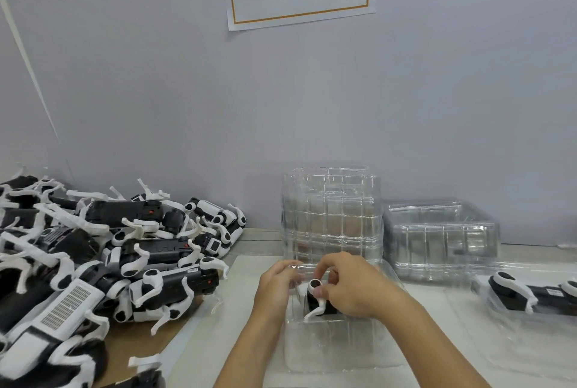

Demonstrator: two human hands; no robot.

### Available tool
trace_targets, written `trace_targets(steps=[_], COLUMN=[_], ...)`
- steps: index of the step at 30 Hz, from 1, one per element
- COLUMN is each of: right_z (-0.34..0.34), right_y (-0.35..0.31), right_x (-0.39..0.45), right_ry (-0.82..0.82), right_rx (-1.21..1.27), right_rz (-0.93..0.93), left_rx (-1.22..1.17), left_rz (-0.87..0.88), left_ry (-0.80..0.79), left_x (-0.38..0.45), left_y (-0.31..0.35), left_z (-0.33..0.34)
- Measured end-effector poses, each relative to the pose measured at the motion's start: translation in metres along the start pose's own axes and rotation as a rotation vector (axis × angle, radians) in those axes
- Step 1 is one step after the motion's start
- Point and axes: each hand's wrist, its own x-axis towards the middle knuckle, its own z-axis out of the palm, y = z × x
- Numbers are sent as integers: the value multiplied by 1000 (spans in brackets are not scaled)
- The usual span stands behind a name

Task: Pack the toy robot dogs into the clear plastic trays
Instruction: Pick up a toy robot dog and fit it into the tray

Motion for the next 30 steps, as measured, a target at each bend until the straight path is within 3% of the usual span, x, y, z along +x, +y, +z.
trace_targets(steps=[22,30], right_z=[-3,-44], right_y=[20,53], right_x=[6,2], right_ry=[-31,269], right_rx=[152,134], right_rz=[-117,-44], left_rx=[21,11], left_rz=[4,-7], left_ry=[-3,-6], left_x=[0,1], left_y=[-1,1], left_z=[-1,-4])
